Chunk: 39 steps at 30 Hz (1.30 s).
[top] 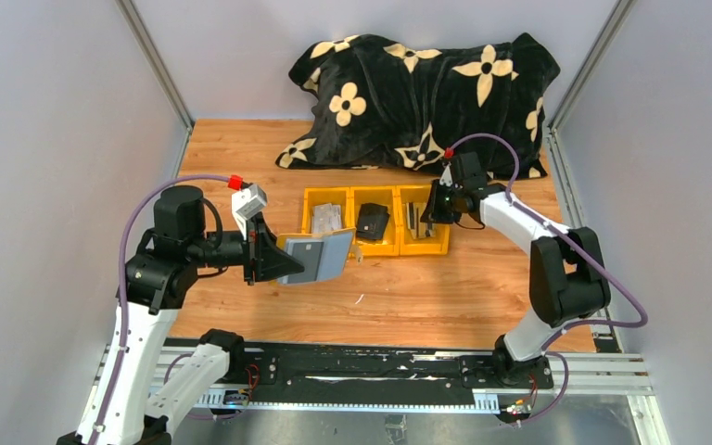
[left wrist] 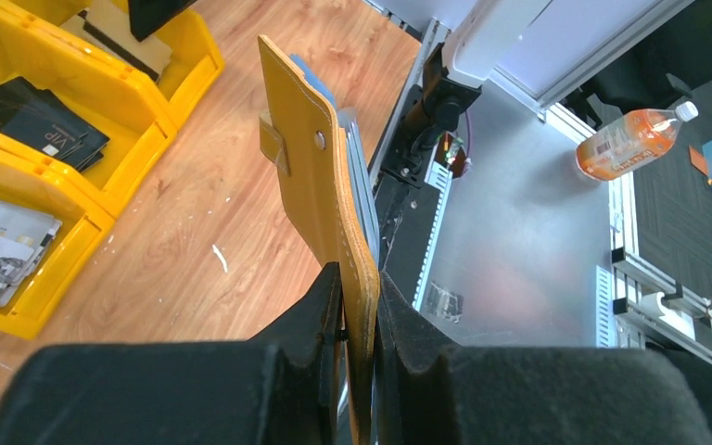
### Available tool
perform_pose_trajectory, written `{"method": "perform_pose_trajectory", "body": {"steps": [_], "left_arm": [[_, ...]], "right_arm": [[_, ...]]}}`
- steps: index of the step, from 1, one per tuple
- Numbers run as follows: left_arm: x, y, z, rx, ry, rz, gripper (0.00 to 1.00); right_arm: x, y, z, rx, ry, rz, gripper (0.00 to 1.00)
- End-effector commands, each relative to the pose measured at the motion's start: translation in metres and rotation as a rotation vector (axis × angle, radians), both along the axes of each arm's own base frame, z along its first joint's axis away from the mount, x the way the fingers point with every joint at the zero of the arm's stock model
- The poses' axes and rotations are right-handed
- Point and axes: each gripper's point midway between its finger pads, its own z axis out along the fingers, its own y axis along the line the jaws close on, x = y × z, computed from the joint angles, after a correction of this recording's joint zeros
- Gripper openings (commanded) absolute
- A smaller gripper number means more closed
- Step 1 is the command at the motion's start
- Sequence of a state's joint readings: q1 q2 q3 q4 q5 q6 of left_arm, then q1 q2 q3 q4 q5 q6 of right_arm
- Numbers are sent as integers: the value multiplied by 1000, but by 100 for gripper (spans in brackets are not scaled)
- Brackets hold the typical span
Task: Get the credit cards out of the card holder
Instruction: Place the credit card in the storage box, then place the card holder at the center of the board.
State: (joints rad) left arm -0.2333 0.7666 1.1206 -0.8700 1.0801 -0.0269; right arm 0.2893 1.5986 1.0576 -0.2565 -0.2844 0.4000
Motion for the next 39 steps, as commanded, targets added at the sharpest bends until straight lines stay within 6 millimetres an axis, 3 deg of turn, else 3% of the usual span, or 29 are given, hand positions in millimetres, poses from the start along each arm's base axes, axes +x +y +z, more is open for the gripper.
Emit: {"method": "perform_pose_trajectory", "body": {"steps": [1,6,9,11,13,15,18,23,26,30,36,39], "left_arm": [[-8,-1,-1,-12,-24,-37,0],[-7,-2,-3,-12,-13,-44,0],[-7,-2,-2,-14,-37,-62,0],[-9,-3,-1,-18,-47,-73,0],[-11,-3,-2,-21,-56,-81,0],[-13,-2,-2,-22,-69,-89,1],[-14,-1,-5,-15,-104,-92,1],[-13,0,-6,1,-151,-89,1],[-14,2,-7,9,-169,-88,1],[-16,2,-7,6,-177,-91,1],[-21,1,-4,-6,-181,-103,1],[-21,2,-4,-4,-188,-100,2]], "right_arm": [[12,-13,9,-63,-27,-38,23],[8,-12,59,-71,-168,-44,40],[-1,3,112,35,-296,11,51],[-13,29,152,180,-397,125,58],[-41,64,201,359,-523,312,70],[-72,95,243,487,-654,505,72],[-134,144,280,574,-774,799,76],[-211,189,295,689,-793,1137,79],[-236,202,297,739,-805,1225,80],[-254,215,285,745,-780,1297,80],[-258,225,273,717,-774,1316,81],[-258,228,273,718,-763,1313,69]]}}
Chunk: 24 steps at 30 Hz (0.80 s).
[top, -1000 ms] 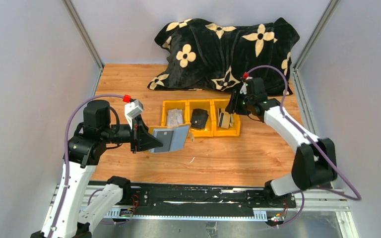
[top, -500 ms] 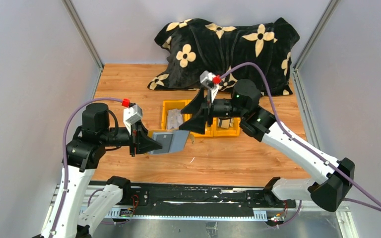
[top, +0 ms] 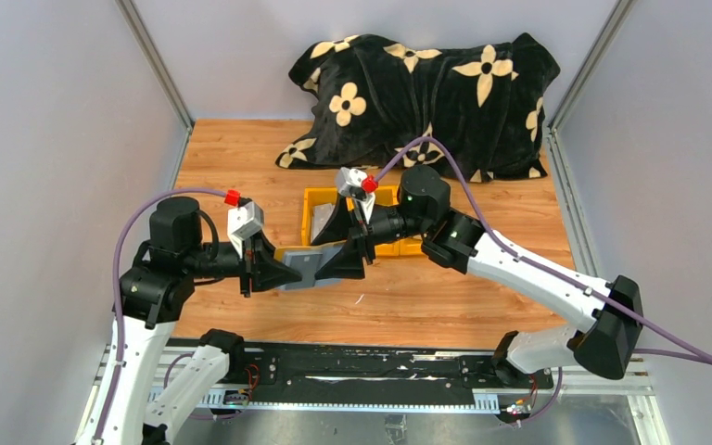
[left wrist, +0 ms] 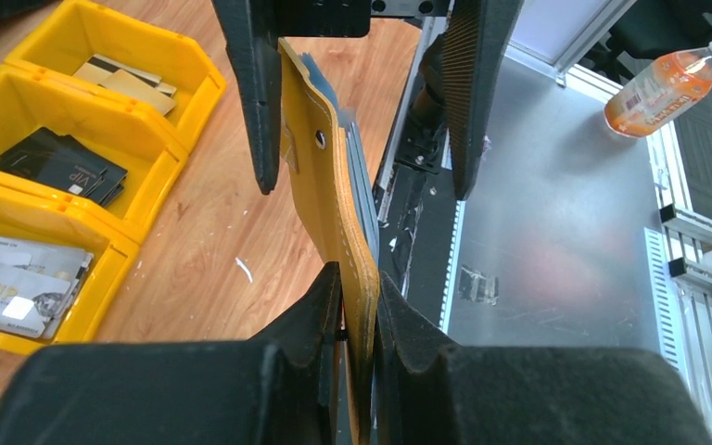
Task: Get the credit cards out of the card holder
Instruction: Place the card holder at the center of the board.
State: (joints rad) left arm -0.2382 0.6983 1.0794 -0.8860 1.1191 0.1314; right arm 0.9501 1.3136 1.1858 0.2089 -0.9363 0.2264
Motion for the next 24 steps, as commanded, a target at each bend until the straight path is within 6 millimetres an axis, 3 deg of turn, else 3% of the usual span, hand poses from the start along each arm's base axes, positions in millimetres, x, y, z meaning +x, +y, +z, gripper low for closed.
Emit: {"method": "perform_pose_trajectory", "body": {"steps": [1,2,5,6,9,14,24], "left_arm": [[-5,0,2,-7,-33,-23,4],[-4,0,1,-3,-35,-17,6],[2,2,-3,17,-43,16,39],[6,4,-5,31,-46,40,50],[18,12,-14,99,-71,107,75],[35,33,-39,276,-71,196,98],[62,68,-67,467,-93,384,100]], "right_arm": [[-5,5,10,23,-33,19,61],[-3,6,8,12,-23,11,48],[4,10,0,-41,17,-24,4],[6,11,-5,-64,37,-33,0],[18,12,-21,-135,109,-85,0],[39,4,-67,-254,265,-145,0],[74,-30,-209,-602,576,-279,0]]}}
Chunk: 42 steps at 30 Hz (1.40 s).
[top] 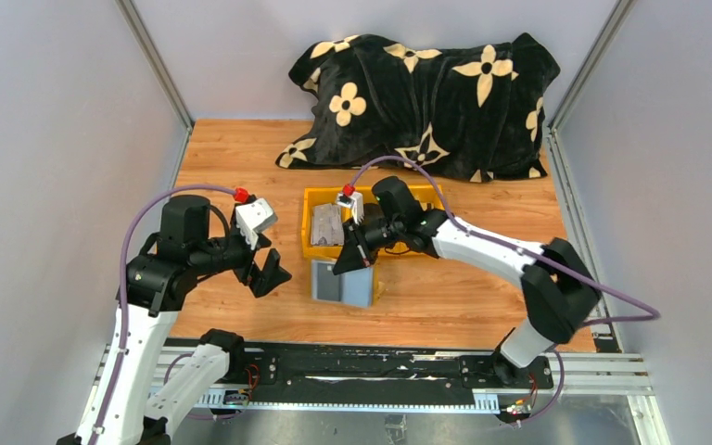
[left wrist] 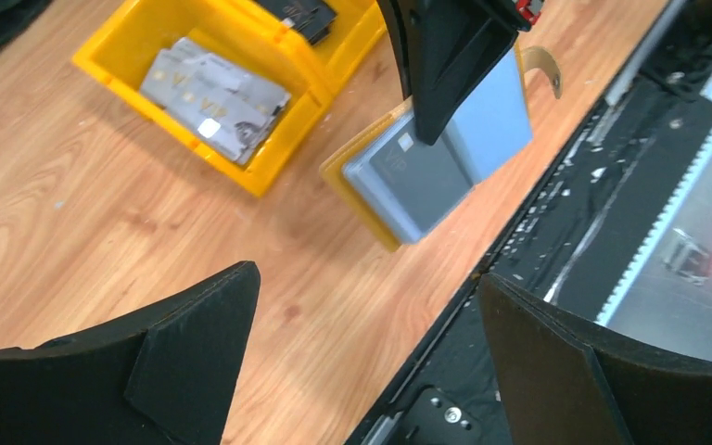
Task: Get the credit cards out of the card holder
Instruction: Place the card holder at the center of the board, then reset both arms
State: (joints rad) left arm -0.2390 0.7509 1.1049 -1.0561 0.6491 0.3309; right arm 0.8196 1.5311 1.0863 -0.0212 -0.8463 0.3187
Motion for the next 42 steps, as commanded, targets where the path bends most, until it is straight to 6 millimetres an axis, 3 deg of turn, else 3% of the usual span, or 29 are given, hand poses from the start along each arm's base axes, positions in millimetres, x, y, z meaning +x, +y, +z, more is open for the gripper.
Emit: {"method": "perform_pose_trajectory", "body": {"steps": [1,9,15,19,25,28,32,35,37,39,42], "left_arm": [[10,22,-12,119,-47,78,100],[30,36,-21,159,-113,177,100],[39,39,-27,151,-128,226,100],[43,42,-32,157,-134,252,100],[55,50,-36,152,-135,341,100],[59,51,-39,143,-118,363,100],[70,57,-44,132,-111,405,100],[89,70,-48,116,-127,468,100],[105,83,-61,122,-120,523,100],[123,99,-74,114,-113,596,100],[147,116,-94,94,-111,672,100]], "right_arm": [[9,-20,-60,-162,197,-49,0],[14,-22,-104,-291,237,-70,5],[28,-34,-126,-400,146,-155,23],[38,-41,-117,-409,61,-201,42],[43,-47,-90,-392,-13,-229,60],[44,-52,-68,-371,-61,-248,72],[56,-70,-32,-350,-174,-349,77],[91,-116,3,-348,-311,-619,83],[118,-164,12,-371,-337,-858,84],[140,-225,9,-415,-315,-1131,84],[147,-306,-3,-451,-254,-1445,84]]}}
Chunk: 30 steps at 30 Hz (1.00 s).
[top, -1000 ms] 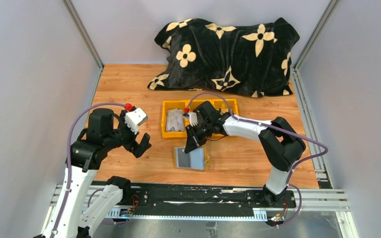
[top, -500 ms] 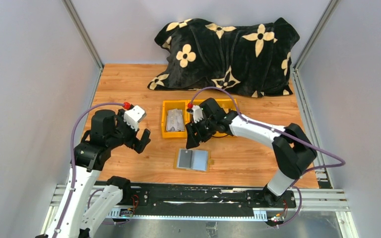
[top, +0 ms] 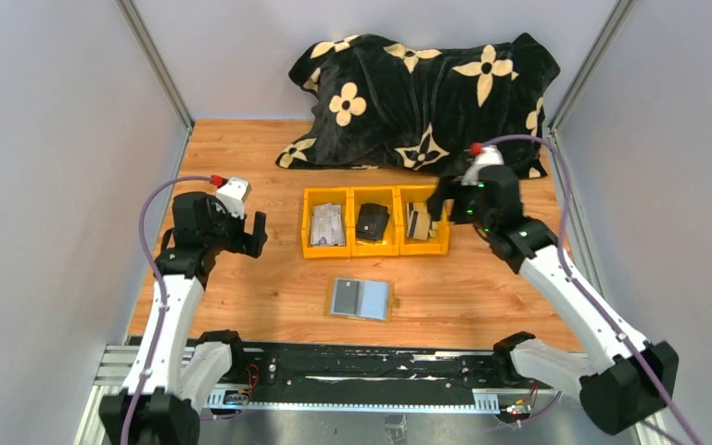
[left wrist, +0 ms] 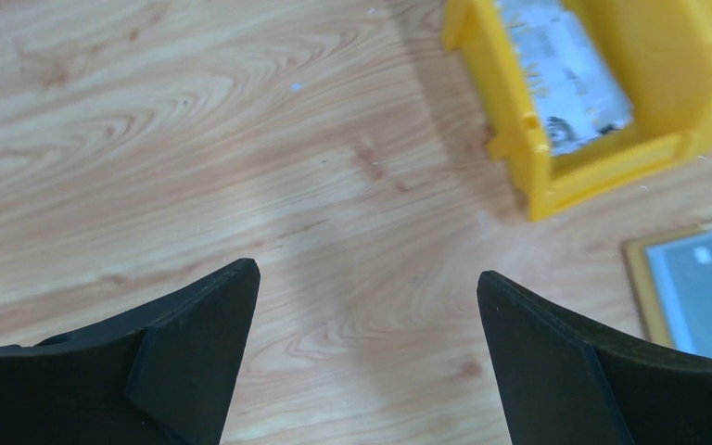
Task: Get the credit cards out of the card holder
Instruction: Reset both arms
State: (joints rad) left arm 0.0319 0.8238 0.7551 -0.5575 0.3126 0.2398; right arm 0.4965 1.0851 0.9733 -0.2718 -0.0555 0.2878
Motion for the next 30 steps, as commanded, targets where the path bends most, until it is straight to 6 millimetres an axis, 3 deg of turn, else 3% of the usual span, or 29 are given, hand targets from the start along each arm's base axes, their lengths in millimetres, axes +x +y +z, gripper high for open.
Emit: {"method": "perform_pose_trajectory", "body": {"steps": [1,4,6,10,13,16,18,23,26,30], "left_arm": [[42,21,-14,-43,-83,110,100],[61,27,-25,-91,-144,162,100],[66,27,-33,-120,-192,181,100],[78,32,-29,-137,-357,212,100],[85,42,-31,-106,-456,249,100],[87,46,-49,-132,-464,281,100],[87,46,-50,-164,-496,293,100],[71,27,-57,-175,-599,181,100],[71,26,-49,-200,-658,179,100],[79,27,-60,-176,-566,177,100]], "right_arm": [[13,-128,-41,-68,23,-559,84],[3,-183,-45,-152,-128,-784,87],[-6,-207,-40,-179,-226,-893,89],[-14,-236,-55,-187,-320,-1022,90],[-14,-253,-78,-190,-266,-1095,90],[-9,-263,-96,-221,-252,-1110,90],[-6,-266,-108,-267,-254,-1091,90],[6,-267,-122,-349,-291,-1034,90],[15,-259,-133,-353,-283,-960,90],[25,-243,-137,-356,-345,-829,90]]}}
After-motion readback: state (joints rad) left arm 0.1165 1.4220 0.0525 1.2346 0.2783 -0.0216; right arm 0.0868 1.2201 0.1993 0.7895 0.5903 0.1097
